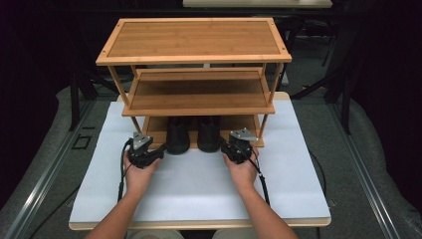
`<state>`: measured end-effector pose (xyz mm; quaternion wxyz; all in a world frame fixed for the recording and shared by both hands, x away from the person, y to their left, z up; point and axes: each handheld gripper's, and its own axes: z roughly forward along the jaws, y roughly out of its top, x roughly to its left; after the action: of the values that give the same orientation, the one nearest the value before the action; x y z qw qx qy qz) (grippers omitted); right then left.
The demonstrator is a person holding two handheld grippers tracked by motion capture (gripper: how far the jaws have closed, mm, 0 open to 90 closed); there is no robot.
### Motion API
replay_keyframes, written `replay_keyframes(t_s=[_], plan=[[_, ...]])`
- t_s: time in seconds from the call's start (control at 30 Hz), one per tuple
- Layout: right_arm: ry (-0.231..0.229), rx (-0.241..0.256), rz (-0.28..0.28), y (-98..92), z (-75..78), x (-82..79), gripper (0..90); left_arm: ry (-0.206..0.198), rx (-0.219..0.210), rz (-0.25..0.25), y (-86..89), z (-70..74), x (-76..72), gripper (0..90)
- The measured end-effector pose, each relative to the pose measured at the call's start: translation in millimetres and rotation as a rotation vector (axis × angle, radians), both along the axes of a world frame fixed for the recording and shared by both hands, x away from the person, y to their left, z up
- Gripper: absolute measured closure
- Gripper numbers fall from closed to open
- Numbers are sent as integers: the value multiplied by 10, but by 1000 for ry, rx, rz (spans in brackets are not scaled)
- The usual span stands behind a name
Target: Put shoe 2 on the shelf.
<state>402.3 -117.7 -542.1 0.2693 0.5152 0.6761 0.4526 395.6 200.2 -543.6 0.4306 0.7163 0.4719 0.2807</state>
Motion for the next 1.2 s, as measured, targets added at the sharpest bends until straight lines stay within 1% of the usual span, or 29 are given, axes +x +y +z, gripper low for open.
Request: replay_keyframes(t_s=[0.1,0.17,0.27,0.33,0.37,0.43,0.47,0.53,0.6,0.7,0.73,0.83,1.0,1.13,1.2], plan=[[23,8,2,24,-46,53,609,1,0,13,-58,-7,46,401],[35,14,5,48,-73,85,614,5,-17,17,-80,-19,63,401],[34,13,6,69,-79,98,615,6,-15,21,-107,-25,69,403],[23,17,7,80,-86,99,620,5,-22,20,-115,-32,77,403],[33,7,4,83,-81,92,621,7,-26,19,-117,-36,81,403],[24,16,5,90,-86,94,621,8,-34,17,-125,-46,90,404],[34,15,4,90,-81,89,621,6,-37,16,-131,-52,95,403],[40,20,7,96,-82,87,619,10,-40,16,-146,-57,102,403],[37,23,11,108,-86,88,619,11,-46,14,-158,-62,111,403],[36,21,10,123,-83,88,622,19,-42,20,-161,-53,121,403],[40,27,10,124,-84,88,624,20,-41,16,-162,-49,128,403],[41,28,11,121,-83,89,625,24,-25,17,-170,-32,137,403],[41,26,11,116,-83,92,611,24,-25,18,-167,-32,137,404],[42,26,10,105,-85,96,590,31,-36,11,-149,-35,147,402],[52,31,9,100,-90,99,580,33,-40,10,-141,-38,152,401]])
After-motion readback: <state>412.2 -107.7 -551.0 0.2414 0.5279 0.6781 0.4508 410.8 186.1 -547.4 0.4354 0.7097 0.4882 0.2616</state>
